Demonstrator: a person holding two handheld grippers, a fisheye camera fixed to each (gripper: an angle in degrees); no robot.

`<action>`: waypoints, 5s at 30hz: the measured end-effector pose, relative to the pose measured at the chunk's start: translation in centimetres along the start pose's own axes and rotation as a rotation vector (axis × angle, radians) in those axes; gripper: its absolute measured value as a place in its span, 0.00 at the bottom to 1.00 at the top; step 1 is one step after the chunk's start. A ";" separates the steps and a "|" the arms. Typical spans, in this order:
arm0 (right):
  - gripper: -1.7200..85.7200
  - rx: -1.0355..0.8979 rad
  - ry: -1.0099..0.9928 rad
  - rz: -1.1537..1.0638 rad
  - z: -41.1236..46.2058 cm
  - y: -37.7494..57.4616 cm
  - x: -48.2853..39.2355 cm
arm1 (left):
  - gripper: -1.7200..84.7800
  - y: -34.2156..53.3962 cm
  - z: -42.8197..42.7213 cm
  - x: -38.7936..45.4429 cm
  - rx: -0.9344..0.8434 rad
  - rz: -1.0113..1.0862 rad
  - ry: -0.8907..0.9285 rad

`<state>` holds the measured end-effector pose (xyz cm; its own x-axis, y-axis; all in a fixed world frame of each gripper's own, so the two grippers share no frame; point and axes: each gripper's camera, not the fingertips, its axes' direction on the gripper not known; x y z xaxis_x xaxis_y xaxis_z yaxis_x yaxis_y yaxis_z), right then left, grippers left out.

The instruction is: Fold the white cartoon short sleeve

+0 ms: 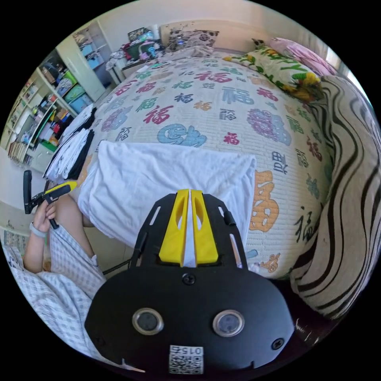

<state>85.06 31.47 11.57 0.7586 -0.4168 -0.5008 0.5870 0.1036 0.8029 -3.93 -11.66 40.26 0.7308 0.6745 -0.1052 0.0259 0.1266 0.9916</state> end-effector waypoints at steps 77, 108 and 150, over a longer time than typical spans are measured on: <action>0.03 -0.453 -0.598 -0.441 28.1 9.8 -23.9 | 0.02 -30.6 6.0 -19.4 -0.219 0.123 0.540; 0.01 -0.420 -0.410 -0.431 42.8 12.0 -24.5 | 0.11 -19.1 -3.7 -8.2 -0.033 0.112 0.397; 0.12 0.095 -0.548 0.085 34.2 -4.1 22.2 | 0.15 -20.6 -13.2 -15.5 0.146 -0.068 0.353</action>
<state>89.87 -9.10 8.19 0.5290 -0.8216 -0.2124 0.4831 0.0858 0.8714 -24.84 -15.13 20.43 0.4449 0.8803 -0.1648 0.1815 0.0915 0.9791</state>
